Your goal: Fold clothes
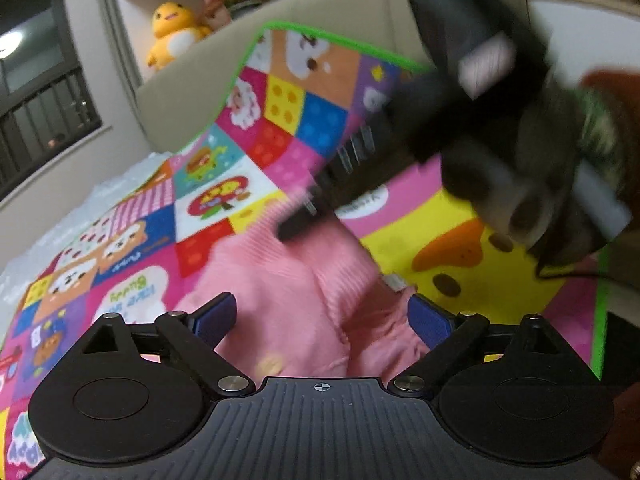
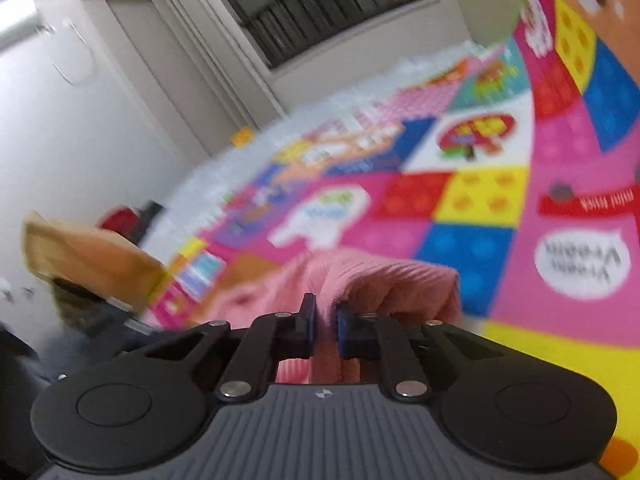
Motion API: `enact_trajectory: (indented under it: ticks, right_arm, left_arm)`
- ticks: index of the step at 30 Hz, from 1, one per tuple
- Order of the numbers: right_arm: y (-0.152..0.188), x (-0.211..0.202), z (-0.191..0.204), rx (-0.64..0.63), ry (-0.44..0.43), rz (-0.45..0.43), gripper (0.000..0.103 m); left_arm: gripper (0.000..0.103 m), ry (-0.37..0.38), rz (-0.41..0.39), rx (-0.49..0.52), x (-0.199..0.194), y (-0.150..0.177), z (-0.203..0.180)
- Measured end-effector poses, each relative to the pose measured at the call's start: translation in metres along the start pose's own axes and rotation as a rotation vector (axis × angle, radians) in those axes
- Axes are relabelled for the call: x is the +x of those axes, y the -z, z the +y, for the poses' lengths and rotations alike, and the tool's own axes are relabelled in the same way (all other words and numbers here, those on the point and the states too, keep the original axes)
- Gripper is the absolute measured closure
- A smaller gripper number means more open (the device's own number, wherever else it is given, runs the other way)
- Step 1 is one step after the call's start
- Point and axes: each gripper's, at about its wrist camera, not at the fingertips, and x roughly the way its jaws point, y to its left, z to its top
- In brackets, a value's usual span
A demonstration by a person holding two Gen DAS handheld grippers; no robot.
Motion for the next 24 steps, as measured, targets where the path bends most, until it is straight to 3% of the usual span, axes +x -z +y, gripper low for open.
enact_trajectory:
  ticks: [5,6,7,8,9,11,13,17,22,24]
  right_arm:
    - [-0.006,-0.009,0.003,0.012,-0.023,-0.014,0.093]
    - [-0.006,-0.009,0.002,0.019,-0.023,-0.014,0.093]
    - [-0.005,-0.012,0.0,0.022,-0.019,-0.018,0.093]
    - [-0.004,-0.014,-0.002,0.024,-0.016,-0.022,0.093]
    - [-0.001,-0.02,-0.004,0.009,0.001,-0.036,0.093]
    - [0.006,-0.034,-0.005,-0.04,0.047,-0.063,0.092]
    - [0.018,-0.049,-0.006,-0.101,0.104,-0.075,0.09]
    - [0.05,-0.065,-0.007,-0.126,0.15,-0.048,0.062]
    - [0.088,-0.037,-0.007,-0.071,0.099,0.021,0.062]
    - [0.095,-0.022,-0.003,-0.111,0.1,0.046,0.074]
  left_arm:
    - [0.008,-0.148,0.032,0.128,0.036,-0.007,-0.011]
    - [0.012,-0.164,0.035,0.146,0.041,-0.007,-0.011]
    - [0.03,-0.18,0.038,0.165,0.046,-0.007,-0.011]
    - [0.041,-0.174,0.053,0.162,0.049,-0.006,-0.009]
    - [0.044,-0.152,0.066,0.143,0.051,-0.007,-0.004]
    - [0.062,-0.112,0.086,0.103,0.054,-0.007,0.007]
    - [0.067,-0.087,0.087,0.031,0.052,-0.011,0.021]
    - [0.068,-0.012,0.061,-0.159,0.048,-0.02,0.058]
    - [0.072,-0.014,0.054,-0.254,0.044,-0.023,0.084]
    - [0.073,-0.014,0.052,-0.279,0.041,-0.024,0.09]
